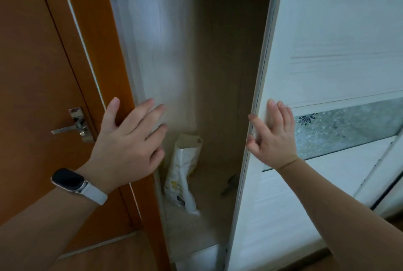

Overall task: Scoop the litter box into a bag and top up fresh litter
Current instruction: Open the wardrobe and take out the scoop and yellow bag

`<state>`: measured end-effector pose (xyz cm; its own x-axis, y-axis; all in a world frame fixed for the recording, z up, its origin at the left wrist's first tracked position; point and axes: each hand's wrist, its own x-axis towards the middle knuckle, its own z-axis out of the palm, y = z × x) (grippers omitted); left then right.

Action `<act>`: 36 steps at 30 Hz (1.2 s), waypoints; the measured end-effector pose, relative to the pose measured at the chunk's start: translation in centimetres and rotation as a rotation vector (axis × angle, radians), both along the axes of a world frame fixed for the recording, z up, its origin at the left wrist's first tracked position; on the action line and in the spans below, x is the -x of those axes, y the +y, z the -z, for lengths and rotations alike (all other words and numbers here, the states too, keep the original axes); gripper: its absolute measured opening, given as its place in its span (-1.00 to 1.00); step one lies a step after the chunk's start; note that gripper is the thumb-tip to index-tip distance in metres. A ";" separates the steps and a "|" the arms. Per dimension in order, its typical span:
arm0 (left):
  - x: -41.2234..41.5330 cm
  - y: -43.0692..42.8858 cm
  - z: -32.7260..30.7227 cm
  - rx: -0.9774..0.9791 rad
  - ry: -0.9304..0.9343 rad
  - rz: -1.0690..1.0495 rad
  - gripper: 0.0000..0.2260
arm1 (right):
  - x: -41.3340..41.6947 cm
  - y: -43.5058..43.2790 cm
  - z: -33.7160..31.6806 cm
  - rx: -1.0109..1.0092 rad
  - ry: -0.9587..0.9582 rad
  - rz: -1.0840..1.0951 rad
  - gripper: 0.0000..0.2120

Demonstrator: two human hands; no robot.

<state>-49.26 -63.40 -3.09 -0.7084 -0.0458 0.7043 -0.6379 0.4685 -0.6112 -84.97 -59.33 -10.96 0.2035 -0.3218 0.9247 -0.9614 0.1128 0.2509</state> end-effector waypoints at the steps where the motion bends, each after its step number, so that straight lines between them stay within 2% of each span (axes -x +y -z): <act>1: 0.7 0.6 -0.1 -0.030 -0.001 -0.009 -0.74 | 0.4 0.1 0.0 -0.001 0.001 0.005 -0.56; 9: 6.9 1.8 1.3 -0.396 -0.074 0.051 -0.64 | 3.0 1.2 -0.2 0.010 -0.020 0.030 -0.56; 13: 10.5 0.8 4.1 -0.665 -0.111 -0.033 -0.49 | 3.8 1.7 -0.1 -0.009 -0.042 0.075 -0.54; 17: 13.5 -0.9 6.5 -0.832 -0.158 -0.082 -0.39 | 5.0 1.8 -0.3 -0.007 -0.018 0.072 -0.54; 26: 18.3 -3.6 9.1 -0.918 -0.189 -0.054 -0.41 | 8.8 2.1 -0.3 -0.030 -0.030 0.099 -0.54; 36: 26.3 -6.4 12.8 -1.040 -0.299 -0.032 -0.43 | 17.8 3.7 -0.2 -0.067 -0.063 0.150 -0.53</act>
<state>-75.55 -69.75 -15.90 -0.8327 -0.5429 0.1087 -0.5504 0.8329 -0.0567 -102.79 -55.63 -10.72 0.0906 -0.4053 0.9097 -0.9493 0.2410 0.2019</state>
